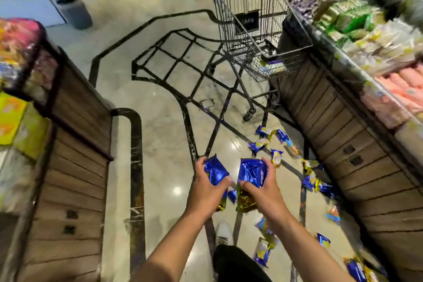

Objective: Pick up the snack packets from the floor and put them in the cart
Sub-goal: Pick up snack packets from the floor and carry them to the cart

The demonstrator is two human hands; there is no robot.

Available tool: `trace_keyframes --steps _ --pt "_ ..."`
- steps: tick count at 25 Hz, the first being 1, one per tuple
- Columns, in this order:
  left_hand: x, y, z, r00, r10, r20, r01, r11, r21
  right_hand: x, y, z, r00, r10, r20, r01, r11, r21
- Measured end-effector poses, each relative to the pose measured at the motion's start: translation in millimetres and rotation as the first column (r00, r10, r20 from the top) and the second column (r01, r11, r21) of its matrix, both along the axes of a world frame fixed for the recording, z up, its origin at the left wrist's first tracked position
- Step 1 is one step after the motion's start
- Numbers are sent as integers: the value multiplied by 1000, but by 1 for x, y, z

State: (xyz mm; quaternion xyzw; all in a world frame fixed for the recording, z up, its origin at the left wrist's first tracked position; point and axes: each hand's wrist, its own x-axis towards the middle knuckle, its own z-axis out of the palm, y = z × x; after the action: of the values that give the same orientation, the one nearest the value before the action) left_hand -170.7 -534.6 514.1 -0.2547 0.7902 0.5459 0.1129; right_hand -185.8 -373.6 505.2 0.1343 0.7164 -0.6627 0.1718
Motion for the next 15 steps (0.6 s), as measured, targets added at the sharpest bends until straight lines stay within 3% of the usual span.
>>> trace_keyframes --steps 8,15 --pt "-188 -93 22 995 92 -35 -90 995 49 -198 -89 27 1000 20 -20 -19 999 34" --pt "-384 -171 8 997 -56 -45 60 993 106 -362 -168 25 988 -157 -5 157 986 63"
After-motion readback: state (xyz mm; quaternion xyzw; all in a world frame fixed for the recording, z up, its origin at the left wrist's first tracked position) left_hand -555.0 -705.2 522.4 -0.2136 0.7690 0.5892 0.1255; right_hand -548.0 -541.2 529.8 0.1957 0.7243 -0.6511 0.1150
